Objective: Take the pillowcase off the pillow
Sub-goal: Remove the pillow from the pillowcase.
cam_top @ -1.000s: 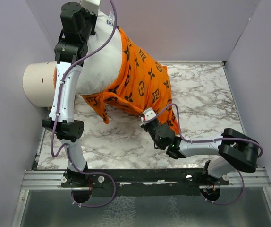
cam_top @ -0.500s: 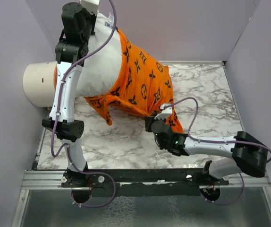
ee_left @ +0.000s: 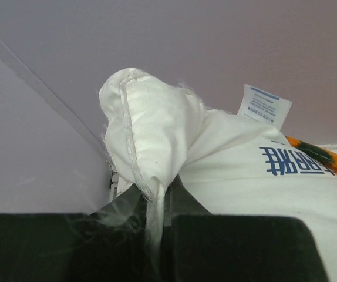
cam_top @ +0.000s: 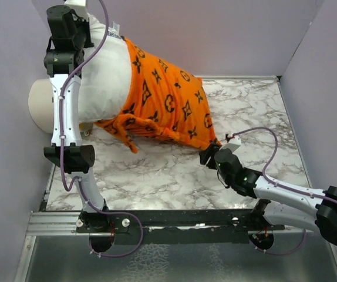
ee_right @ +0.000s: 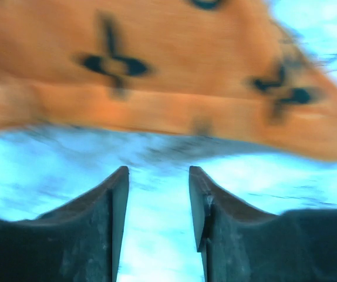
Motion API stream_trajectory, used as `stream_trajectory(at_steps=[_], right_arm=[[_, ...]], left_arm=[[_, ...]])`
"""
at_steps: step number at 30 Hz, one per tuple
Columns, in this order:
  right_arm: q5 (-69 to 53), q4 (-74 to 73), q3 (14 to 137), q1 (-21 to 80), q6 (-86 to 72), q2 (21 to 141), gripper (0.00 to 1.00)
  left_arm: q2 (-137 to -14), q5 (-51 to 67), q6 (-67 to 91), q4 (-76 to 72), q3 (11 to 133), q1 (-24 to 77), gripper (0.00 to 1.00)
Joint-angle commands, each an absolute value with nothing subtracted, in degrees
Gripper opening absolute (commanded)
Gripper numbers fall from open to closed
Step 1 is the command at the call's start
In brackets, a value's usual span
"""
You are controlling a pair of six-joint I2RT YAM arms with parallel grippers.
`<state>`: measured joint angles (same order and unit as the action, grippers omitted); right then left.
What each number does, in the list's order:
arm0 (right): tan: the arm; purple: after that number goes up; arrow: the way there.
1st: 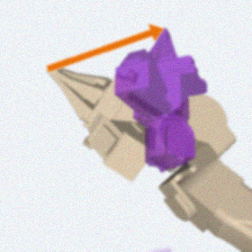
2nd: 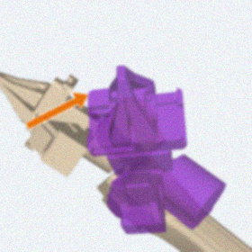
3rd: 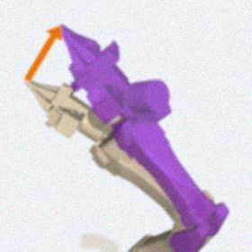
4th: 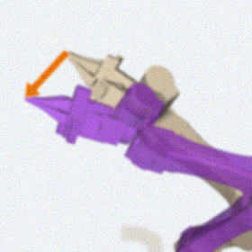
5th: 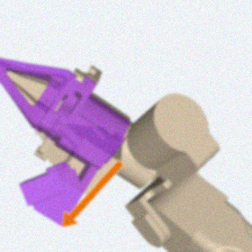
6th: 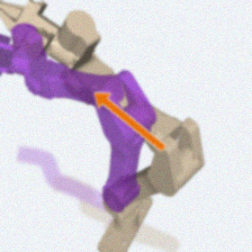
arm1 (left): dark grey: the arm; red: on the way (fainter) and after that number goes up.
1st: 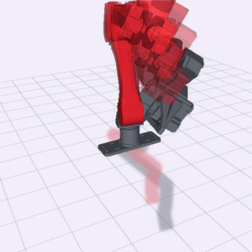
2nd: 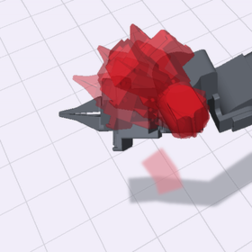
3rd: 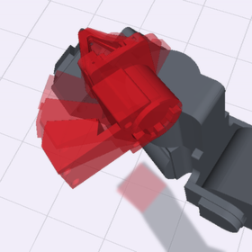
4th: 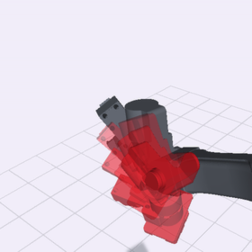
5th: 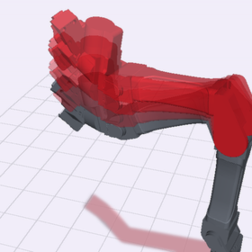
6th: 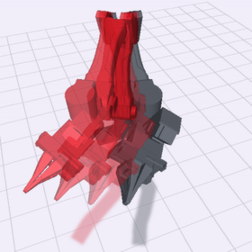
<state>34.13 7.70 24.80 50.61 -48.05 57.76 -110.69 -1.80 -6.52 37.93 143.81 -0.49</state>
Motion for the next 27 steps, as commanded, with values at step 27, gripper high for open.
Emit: stream_trajectory(at_steps=[27], right_arm=[[6.6, 3.2, 43.1, 32.3, -10.5, 89.8, 0.99]], left_arm=[[-105.6, 4.1, -8.4, 24.5, 144.3, -3.8, 0.0]])
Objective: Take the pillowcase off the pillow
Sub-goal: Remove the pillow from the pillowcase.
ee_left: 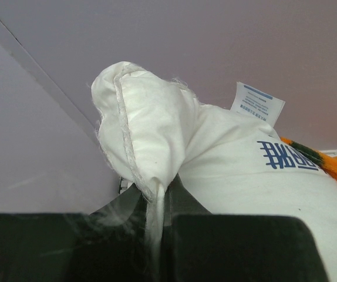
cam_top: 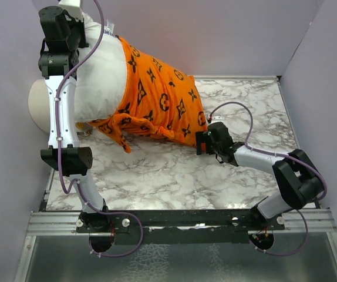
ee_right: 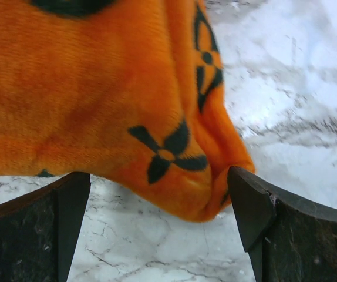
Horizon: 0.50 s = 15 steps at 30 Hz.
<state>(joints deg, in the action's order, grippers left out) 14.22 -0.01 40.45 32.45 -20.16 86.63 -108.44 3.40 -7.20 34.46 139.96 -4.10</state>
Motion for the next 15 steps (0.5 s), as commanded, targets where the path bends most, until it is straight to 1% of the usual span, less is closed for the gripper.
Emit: stream_trajectory(at_steps=[1, 2, 3, 4, 5, 6, 7, 8, 9, 10, 11, 15], right_arm=[[5.6, 3.1, 43.5, 32.3, -10.2, 90.6, 0.97], [5.3, 2.8, 43.9, 32.3, -10.3, 91.3, 0.94], [5.2, 2.1, 44.4, 32.3, -10.7, 92.2, 0.89], [5.6, 1.5, 45.0, 32.3, -11.5, 93.0, 0.81], [6.0, 0.5, 45.8, 32.1, -12.6, 93.8, 0.7], [6.4, -0.5, 46.4, 31.7, -14.4, 94.5, 0.58], [6.8, -1.6, 47.0, 31.1, -16.6, 94.9, 0.38], [7.1, -2.6, 47.0, 30.1, -19.1, 94.9, 0.21], [6.6, -3.0, 46.4, 29.1, -21.4, 94.4, 0.09], [5.8, -2.5, 45.0, 27.9, -23.4, 93.4, 0.03], [4.7, -1.4, 43.5, 26.5, -25.2, 92.1, 0.01], [1.7, 0.5, 36.8, 21.0, -32.4, 85.7, 0.01]], left_arm=[[-105.8, 4.1, -8.2, 24.5, 144.6, -3.8, 0.0], [-106.0, 4.0, -8.0, 24.4, 144.8, -3.8, 0.0], [-106.3, 4.0, -7.8, 24.4, 145.0, -3.7, 0.0], [-106.4, 3.9, -7.8, 24.3, 145.1, -3.7, 0.0], [-106.6, 3.7, -7.9, 24.1, 145.1, -3.6, 0.0], [-106.7, 3.6, -7.8, 23.8, 145.1, -3.5, 0.0], [-106.8, 3.4, -7.8, 23.7, 145.2, -3.5, 0.0], [-106.8, 3.2, -7.9, 23.4, 145.3, -3.5, 0.0], [-106.8, 2.9, -8.1, 23.1, 145.4, -3.5, 0.0], [-106.7, 2.6, -8.4, 22.7, 145.4, -3.5, 0.0], [-106.6, 2.3, -8.8, 22.2, 145.5, -3.5, 0.0], [-106.1, -1.6, -11.7, 18.5, 145.9, -3.5, 0.0]])
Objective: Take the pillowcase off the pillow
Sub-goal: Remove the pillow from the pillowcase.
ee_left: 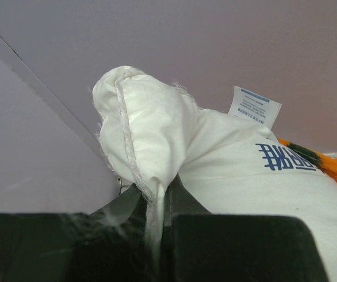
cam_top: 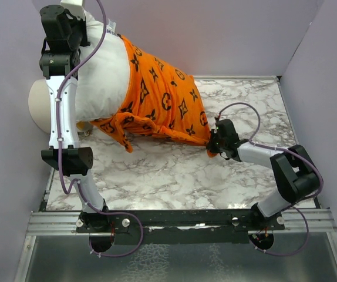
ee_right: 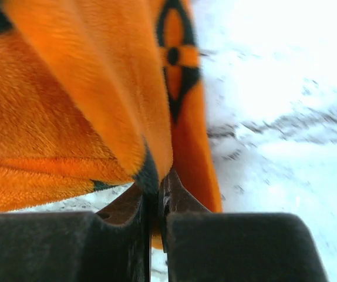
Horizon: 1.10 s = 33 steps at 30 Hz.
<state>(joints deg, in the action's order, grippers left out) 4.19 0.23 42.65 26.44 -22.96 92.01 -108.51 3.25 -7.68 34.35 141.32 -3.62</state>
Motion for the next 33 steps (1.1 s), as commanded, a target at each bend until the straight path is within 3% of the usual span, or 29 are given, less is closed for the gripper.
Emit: stream_trajectory(at_steps=[1, 8, 13, 21, 24, 26, 28, 33], right_arm=[[0.8, 1.1, 34.9, 18.9, -34.7, 83.4, 0.01], [-6.1, 4.0, 22.7, -0.5, -47.7, 64.2, 0.01], [-10.3, -1.6, 21.6, -16.6, -50.0, 56.7, 0.01], [-5.5, -4.6, 20.2, -21.8, -53.4, 55.8, 0.01], [-8.6, -2.5, 20.7, -21.8, -50.0, 55.9, 0.01], [-16.1, 3.4, 20.8, -20.3, -45.9, 57.7, 0.01], [-19.4, 4.6, 23.6, -15.5, -42.2, 60.1, 0.1], [-23.4, 4.5, 31.1, 2.3, -33.6, 64.6, 0.51]], left_arm=[[-106.2, -3.6, -12.5, 17.1, 146.1, -3.5, 0.0], [-107.0, -13.8, -16.0, 10.6, 148.0, -4.6, 0.0], [-108.1, -16.3, -17.7, 10.1, 149.1, -5.7, 0.0], [-112.2, -18.5, -16.3, 10.8, 152.2, -13.4, 0.0], [-112.2, -13.4, -12.6, 13.8, 151.6, -14.7, 0.0], [-111.1, -3.8, -8.8, 17.2, 149.9, -14.4, 0.0], [-109.9, 5.9, -7.7, 20.5, 147.5, -11.4, 0.0], [-109.7, 18.0, -11.4, 28.0, 145.3, 0.8, 0.0]])
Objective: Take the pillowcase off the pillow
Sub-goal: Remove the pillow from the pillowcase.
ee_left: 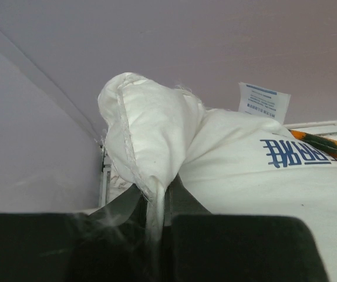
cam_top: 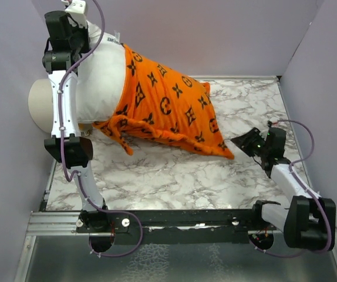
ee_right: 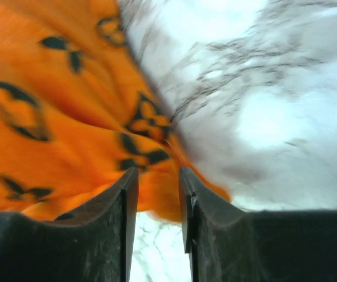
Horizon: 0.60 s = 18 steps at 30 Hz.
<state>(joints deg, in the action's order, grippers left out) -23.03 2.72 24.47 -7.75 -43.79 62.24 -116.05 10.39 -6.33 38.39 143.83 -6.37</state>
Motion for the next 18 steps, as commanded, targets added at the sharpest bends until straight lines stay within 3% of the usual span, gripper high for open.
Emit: stream_trajectory(at_steps=[1, 4, 9, 13, 18], right_arm=[[-24.1, 3.4, 32.8, 4.7, -32.2, 65.4, 0.56], [-24.8, -1.1, 36.8, 8.0, -28.8, 65.1, 0.68], [-21.3, 2.0, 41.8, 8.1, -26.5, 61.9, 0.78], [-23.7, 6.1, 57.7, 4.8, -25.7, 73.1, 0.83], [-33.6, 17.3, 74.5, -1.8, -37.0, 89.4, 0.84]], left_arm=[[-109.8, 19.5, -11.9, 28.8, 145.6, 2.7, 0.0], [-110.4, 23.2, -14.6, 30.4, 148.3, 7.6, 0.0], [-108.4, 31.2, -14.3, 28.5, 149.9, 10.6, 0.0], [-103.7, 39.6, -9.4, 23.8, 143.5, 10.9, 0.0], [-101.0, 44.4, -7.8, 21.4, 140.1, 10.8, 0.0]])
